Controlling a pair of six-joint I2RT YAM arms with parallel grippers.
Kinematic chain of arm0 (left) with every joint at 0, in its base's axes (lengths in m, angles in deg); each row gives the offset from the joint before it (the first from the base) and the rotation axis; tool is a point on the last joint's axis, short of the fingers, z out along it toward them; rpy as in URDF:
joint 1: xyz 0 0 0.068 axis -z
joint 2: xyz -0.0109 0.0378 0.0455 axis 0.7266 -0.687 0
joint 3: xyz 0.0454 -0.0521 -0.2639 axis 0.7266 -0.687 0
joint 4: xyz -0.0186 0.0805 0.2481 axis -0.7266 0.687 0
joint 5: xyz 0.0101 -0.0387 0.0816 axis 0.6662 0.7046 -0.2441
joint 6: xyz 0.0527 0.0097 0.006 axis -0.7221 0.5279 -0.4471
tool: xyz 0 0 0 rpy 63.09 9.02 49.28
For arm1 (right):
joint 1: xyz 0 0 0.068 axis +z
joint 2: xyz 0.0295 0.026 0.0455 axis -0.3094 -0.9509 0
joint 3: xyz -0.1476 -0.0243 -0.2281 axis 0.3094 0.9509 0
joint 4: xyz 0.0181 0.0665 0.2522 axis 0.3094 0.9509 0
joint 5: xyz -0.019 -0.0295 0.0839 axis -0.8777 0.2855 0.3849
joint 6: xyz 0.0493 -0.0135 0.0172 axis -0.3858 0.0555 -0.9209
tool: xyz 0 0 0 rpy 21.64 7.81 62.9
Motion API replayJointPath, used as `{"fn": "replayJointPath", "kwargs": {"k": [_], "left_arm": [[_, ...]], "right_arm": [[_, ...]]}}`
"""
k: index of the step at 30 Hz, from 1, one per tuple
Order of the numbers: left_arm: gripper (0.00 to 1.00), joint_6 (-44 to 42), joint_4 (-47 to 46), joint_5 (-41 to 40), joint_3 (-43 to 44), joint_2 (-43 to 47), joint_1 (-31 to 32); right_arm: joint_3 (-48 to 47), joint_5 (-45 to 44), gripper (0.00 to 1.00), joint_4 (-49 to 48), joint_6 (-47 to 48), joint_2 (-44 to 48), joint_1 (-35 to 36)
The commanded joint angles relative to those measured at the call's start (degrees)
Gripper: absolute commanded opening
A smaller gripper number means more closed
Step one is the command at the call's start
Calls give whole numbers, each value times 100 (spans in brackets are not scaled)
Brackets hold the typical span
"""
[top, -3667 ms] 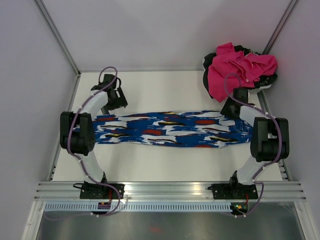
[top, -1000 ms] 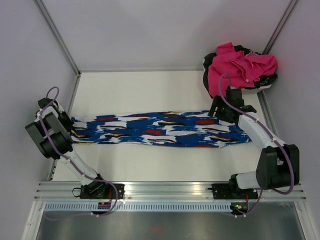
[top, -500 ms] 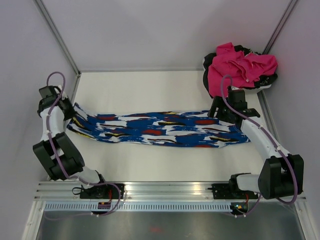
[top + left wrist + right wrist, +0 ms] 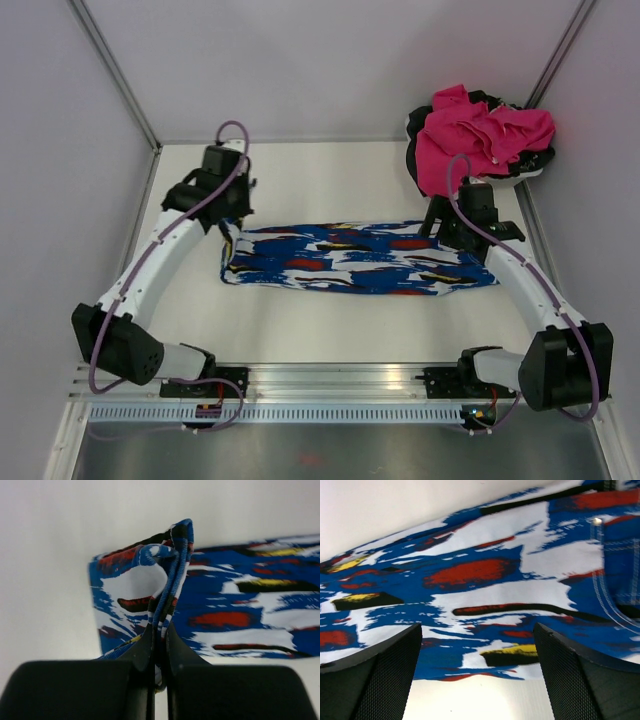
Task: Fold and stack the trousers
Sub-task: Fold the trousers
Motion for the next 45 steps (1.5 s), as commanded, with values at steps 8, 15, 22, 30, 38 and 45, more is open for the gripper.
{"fn": "replayJointPath", "kwargs": {"k": [8,15,22,30,38,45], "left_arm": [[2,2388,-374,-736,671,-1477,2904],[2,2959,-1227,-322,592,-2214,3151],[2,3689,-1737,-560,583,-2716,3265],[2,4032,-2264,-68,425,-3217,3326],[2,4191,-2493,-41,574,-3332,3397],[2,4436,-2827,178,539,-3621,3432]], "right_arm": [[-85,-601,98,692,-322,747,-524],[144,-653,98,682,-217,1037,-613],[417,-443,98,568,-252,1064,-613],[426,-495,98,568,-173,1011,-622],[364,-469,98,612,-146,1029,-622],[373,-258,98,612,-94,994,-613]]}}
